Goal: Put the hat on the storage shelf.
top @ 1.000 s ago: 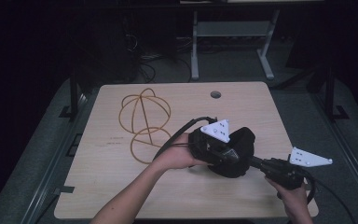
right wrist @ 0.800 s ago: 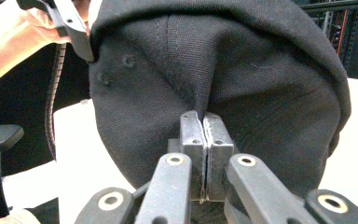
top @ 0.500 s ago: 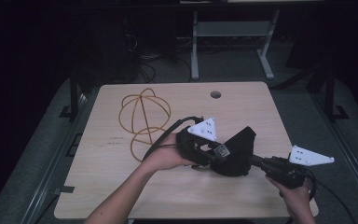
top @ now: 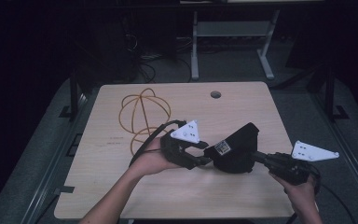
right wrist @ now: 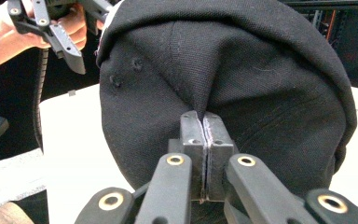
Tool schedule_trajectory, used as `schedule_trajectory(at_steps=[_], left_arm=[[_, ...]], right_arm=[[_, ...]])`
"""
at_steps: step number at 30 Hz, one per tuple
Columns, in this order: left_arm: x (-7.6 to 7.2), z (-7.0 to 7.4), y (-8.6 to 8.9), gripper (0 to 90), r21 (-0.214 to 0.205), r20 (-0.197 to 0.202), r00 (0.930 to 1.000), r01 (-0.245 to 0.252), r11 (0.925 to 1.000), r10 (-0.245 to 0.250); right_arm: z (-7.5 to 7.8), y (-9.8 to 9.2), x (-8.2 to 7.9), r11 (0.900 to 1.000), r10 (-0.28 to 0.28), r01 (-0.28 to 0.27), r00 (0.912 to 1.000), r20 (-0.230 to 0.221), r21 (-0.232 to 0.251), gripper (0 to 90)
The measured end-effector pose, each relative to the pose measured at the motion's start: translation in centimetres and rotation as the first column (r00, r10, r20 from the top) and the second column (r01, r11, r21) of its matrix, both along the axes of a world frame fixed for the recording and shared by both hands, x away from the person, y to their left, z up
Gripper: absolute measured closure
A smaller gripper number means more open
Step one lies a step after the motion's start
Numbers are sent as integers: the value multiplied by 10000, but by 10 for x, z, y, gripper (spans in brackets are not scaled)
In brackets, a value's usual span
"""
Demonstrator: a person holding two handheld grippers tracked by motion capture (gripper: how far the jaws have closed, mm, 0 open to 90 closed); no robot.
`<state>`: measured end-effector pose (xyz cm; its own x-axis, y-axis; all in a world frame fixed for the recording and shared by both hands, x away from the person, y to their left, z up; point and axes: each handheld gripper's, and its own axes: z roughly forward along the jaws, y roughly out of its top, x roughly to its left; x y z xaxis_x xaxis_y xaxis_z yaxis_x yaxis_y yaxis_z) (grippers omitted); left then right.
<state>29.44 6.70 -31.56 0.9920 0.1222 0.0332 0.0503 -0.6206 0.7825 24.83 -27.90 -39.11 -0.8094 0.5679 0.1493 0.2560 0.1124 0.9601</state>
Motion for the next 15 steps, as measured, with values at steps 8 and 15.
schedule_trajectory(at_steps=[8, 15], left_arm=[[-5, -9, 20, 452, -106, 138, 9987, -495, 9987, 497], [-12, -23, 37, 433, -110, 248, 9957, -894, 9959, 897]], right_arm=[[11, 0, 3, 9996, -13, 12, 10000, -28, -290, 892], [21, 0, 6, 9990, -21, 22, 10000, 9, -454, 891]])
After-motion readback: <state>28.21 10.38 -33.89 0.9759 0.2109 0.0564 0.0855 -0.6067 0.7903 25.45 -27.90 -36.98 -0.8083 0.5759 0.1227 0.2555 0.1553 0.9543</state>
